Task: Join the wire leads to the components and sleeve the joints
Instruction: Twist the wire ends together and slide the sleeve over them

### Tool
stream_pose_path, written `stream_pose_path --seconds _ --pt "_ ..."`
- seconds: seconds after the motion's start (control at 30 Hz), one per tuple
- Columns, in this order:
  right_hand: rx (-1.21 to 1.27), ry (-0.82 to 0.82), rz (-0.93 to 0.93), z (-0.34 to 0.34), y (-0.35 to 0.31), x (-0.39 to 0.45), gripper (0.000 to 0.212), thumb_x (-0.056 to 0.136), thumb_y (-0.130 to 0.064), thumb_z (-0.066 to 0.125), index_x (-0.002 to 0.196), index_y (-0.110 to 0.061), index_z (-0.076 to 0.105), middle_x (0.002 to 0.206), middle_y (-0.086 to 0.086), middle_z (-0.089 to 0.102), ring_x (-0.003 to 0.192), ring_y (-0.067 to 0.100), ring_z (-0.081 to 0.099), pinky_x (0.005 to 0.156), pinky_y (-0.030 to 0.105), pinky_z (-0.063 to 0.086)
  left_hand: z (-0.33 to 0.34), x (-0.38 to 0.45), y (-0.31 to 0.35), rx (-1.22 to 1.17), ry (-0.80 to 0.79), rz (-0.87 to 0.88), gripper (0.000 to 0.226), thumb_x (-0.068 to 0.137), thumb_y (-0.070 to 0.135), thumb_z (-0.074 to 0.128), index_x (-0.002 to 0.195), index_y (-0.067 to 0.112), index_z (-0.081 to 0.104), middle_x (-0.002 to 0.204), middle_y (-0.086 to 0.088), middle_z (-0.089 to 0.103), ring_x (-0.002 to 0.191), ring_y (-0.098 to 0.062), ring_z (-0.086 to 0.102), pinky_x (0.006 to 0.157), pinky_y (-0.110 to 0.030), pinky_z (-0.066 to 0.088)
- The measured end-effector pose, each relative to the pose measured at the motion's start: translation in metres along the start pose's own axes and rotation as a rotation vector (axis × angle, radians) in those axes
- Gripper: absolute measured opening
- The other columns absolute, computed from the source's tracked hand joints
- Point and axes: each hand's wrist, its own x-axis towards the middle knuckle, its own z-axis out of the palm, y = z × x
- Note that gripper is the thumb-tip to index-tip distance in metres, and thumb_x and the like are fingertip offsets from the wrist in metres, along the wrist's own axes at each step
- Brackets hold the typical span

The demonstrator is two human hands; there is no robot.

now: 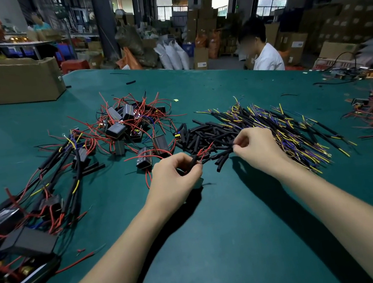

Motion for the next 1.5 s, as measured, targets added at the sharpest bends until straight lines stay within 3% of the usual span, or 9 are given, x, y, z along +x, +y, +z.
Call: stream_pose_path --seconds 0.07,0.13,0.3,0.53,0.77,1.13,1.37,1.43,1.5 --pt "0.557 -0.052 0.141 -0.003 -0.012 -0.016 0.009 0.086 -0.003 0.061 0.079 -0.009 0.062 0.069 0.002 0.059 0.057 0.010 0.057 0.054 0.012 0.044 0.001 0.000 0.001 0.004 0.006 -0.001 0.018 0.083 0.017 0.067 0.066 0.014 0.063 0.054 0.011 0.055 0.048 0.001 0.043 0.053 -0.014 0.035" --pt "0.947 -0.124 0.203 -0.005 -0.017 -0.032 0.013 0.088 0.004 0.058 0.083 -0.008 0.059 0.068 0.004 0.058 0.052 0.008 0.059 0.051 0.015 0.046 0.001 -0.001 0.002 0.004 0.012 -0.004 0.018 0.083 0.017 0.067 0.066 0.014 0.063 0.055 0.009 0.057 0.050 -0.001 0.044 0.054 -0.017 0.036" --pt "1.281 -0.096 0.232 -0.002 -0.020 -0.056 0.011 0.090 0.004 0.058 0.095 -0.004 0.064 0.071 0.003 0.063 0.060 0.010 0.062 0.057 0.015 0.051 0.001 -0.003 0.004 -0.014 0.019 -0.007 0.017 0.083 0.017 0.067 0.068 0.011 0.063 0.059 -0.001 0.060 0.052 -0.007 0.045 0.057 -0.024 0.038" --pt "1.315 -0.101 0.234 0.008 -0.023 -0.061 0.004 0.087 -0.003 0.063 0.087 -0.007 0.062 0.084 0.014 0.063 0.063 0.013 0.063 0.059 0.017 0.051 0.000 -0.005 0.005 -0.019 0.005 0.005 0.016 0.084 0.014 0.067 0.069 0.010 0.064 0.065 -0.007 0.065 0.054 -0.008 0.048 0.058 -0.024 0.041" --pt "1.240 -0.073 0.196 0.009 -0.020 -0.063 0.002 0.089 -0.007 0.062 0.089 -0.008 0.064 0.083 0.011 0.066 0.063 0.012 0.062 0.060 0.018 0.050 0.000 -0.006 0.004 -0.026 -0.006 -0.007 0.015 0.084 0.015 0.067 0.070 0.012 0.064 0.066 -0.007 0.066 0.053 -0.009 0.049 0.055 -0.024 0.041" --pt "1.127 -0.127 0.164 0.011 -0.016 -0.064 0.005 0.087 -0.011 0.065 0.084 -0.007 0.067 0.071 0.004 0.068 0.061 0.013 0.063 0.059 0.019 0.049 0.001 -0.006 0.001 -0.038 -0.056 0.024 0.019 0.085 0.017 0.068 0.067 0.017 0.063 0.057 0.012 0.057 0.048 -0.002 0.044 0.053 -0.020 0.037" --pt "1.025 -0.153 0.085 0.014 -0.018 -0.066 0.008 0.086 -0.011 0.067 0.081 -0.004 0.067 0.065 0.001 0.066 0.057 0.011 0.059 0.053 0.018 0.046 0.002 -0.007 0.002 -0.063 -0.073 0.035 0.017 0.084 0.016 0.069 0.068 0.016 0.066 0.059 0.002 0.061 0.051 -0.006 0.047 0.052 -0.022 0.039" --pt "1.011 -0.173 0.070 0.016 -0.019 -0.067 0.010 0.087 -0.011 0.066 0.083 -0.002 0.067 0.065 0.001 0.066 0.057 0.011 0.058 0.052 0.018 0.044 0.001 -0.007 0.003 -0.074 -0.087 0.046 0.011 0.084 0.015 0.069 0.073 0.014 0.067 0.065 -0.007 0.066 0.056 -0.011 0.053 0.056 -0.028 0.044" --pt "1.008 -0.156 0.062 0.015 -0.018 -0.067 0.010 0.087 -0.010 0.066 0.084 -0.001 0.068 0.066 0.003 0.065 0.057 0.012 0.057 0.052 0.019 0.044 0.000 -0.006 0.004 -0.114 -0.124 0.034 0.004 0.084 0.012 0.070 0.084 0.016 0.068 0.071 -0.006 0.069 0.062 -0.011 0.058 0.062 -0.029 0.049"
